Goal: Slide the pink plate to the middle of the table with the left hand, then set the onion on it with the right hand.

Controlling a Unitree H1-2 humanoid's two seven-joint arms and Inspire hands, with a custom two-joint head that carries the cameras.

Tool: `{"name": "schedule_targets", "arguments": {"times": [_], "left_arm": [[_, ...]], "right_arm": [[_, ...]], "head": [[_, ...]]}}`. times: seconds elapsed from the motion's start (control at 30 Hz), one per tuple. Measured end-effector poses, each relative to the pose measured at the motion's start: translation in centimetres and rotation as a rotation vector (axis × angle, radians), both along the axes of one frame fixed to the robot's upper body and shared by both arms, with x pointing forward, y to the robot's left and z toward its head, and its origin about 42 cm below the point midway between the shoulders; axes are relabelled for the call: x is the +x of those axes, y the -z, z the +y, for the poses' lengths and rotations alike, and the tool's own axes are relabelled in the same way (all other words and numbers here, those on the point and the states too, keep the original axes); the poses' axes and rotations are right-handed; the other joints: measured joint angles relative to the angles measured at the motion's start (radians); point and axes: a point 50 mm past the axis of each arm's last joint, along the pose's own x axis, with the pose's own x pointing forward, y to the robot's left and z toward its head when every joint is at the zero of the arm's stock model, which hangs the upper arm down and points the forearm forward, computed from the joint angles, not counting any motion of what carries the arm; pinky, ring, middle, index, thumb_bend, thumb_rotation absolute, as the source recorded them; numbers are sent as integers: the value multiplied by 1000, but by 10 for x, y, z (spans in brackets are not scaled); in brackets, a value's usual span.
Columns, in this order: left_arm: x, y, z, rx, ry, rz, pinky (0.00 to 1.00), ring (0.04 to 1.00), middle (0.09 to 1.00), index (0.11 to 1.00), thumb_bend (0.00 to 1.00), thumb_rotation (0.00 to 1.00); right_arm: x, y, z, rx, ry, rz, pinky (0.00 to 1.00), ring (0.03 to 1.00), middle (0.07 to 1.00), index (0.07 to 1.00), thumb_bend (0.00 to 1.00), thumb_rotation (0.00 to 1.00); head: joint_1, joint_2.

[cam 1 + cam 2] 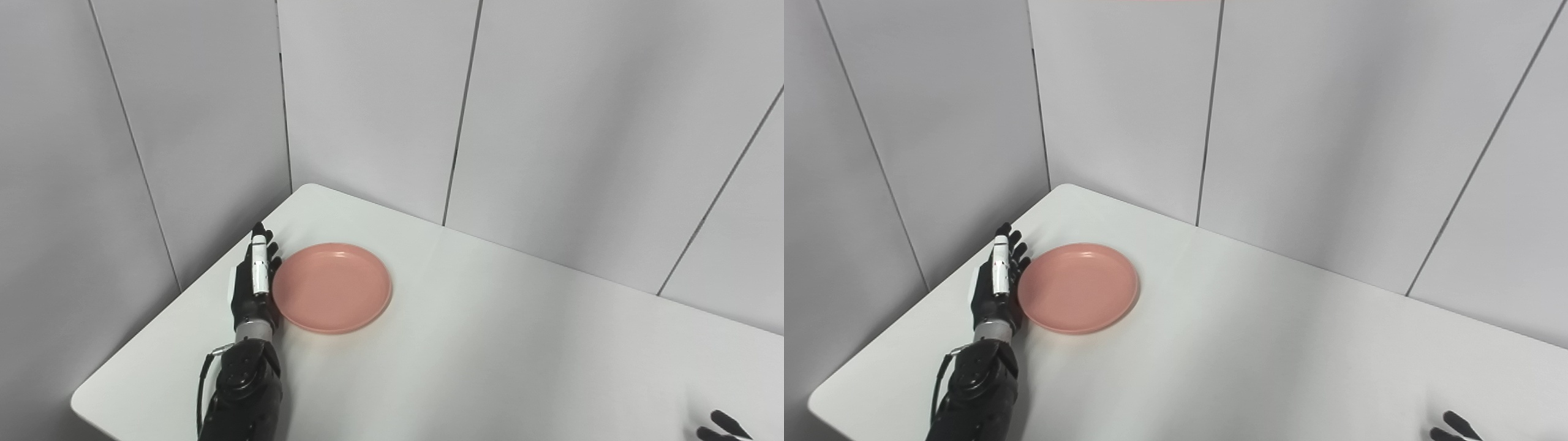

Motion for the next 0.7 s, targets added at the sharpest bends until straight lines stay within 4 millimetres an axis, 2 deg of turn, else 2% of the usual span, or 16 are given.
{"name": "schedule_targets", "arguments": {"times": [0.7], "left_arm": [[21, 2, -16, 11, 195, -5, 953, 966, 960, 935, 378, 1000]], "right_arm": [[-2, 0, 0, -5, -4, -1, 407, 730, 795, 496, 477, 165]], "head": [[-32, 11]]}}
